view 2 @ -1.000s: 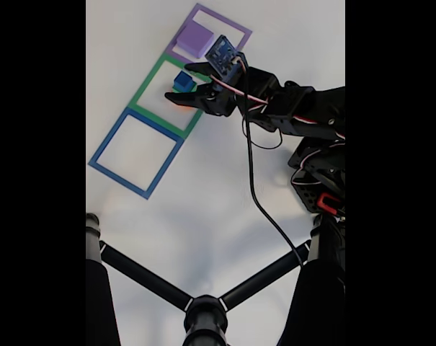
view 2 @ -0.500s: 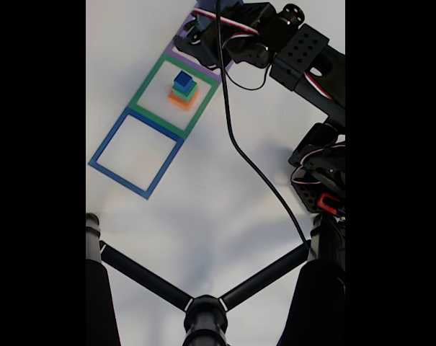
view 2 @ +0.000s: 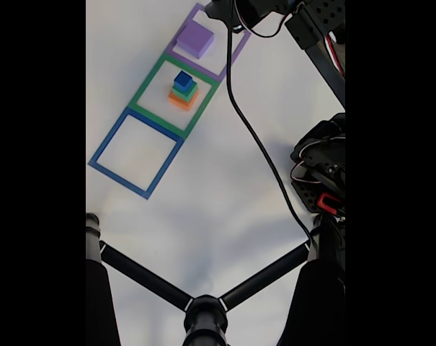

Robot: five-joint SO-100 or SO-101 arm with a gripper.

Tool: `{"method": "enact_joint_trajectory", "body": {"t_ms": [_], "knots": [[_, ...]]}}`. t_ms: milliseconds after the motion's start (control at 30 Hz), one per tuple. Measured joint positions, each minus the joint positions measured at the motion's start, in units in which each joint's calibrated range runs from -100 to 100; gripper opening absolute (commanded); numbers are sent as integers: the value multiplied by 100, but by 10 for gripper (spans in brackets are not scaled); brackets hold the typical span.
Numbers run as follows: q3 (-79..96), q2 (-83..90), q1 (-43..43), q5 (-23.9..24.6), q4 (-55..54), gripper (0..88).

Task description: Tower of hanoi

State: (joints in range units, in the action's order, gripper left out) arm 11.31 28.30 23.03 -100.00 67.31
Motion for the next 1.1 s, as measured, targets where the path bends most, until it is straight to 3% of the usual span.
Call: {"method": "enact_joint_trajectory", "body": {"t_ms": [67, 133, 200, 400, 767, 1100], "knots": [[95, -17, 165, 0, -24, 99], [387, -17, 292, 0, -285, 202], [834, -17, 389, 0, -696, 219], [2202, -17, 651, 0, -2390, 249], [4189, -361, 952, 0, -5501, 411], [5342, -1083, 894, 0, -7986, 437]]}}
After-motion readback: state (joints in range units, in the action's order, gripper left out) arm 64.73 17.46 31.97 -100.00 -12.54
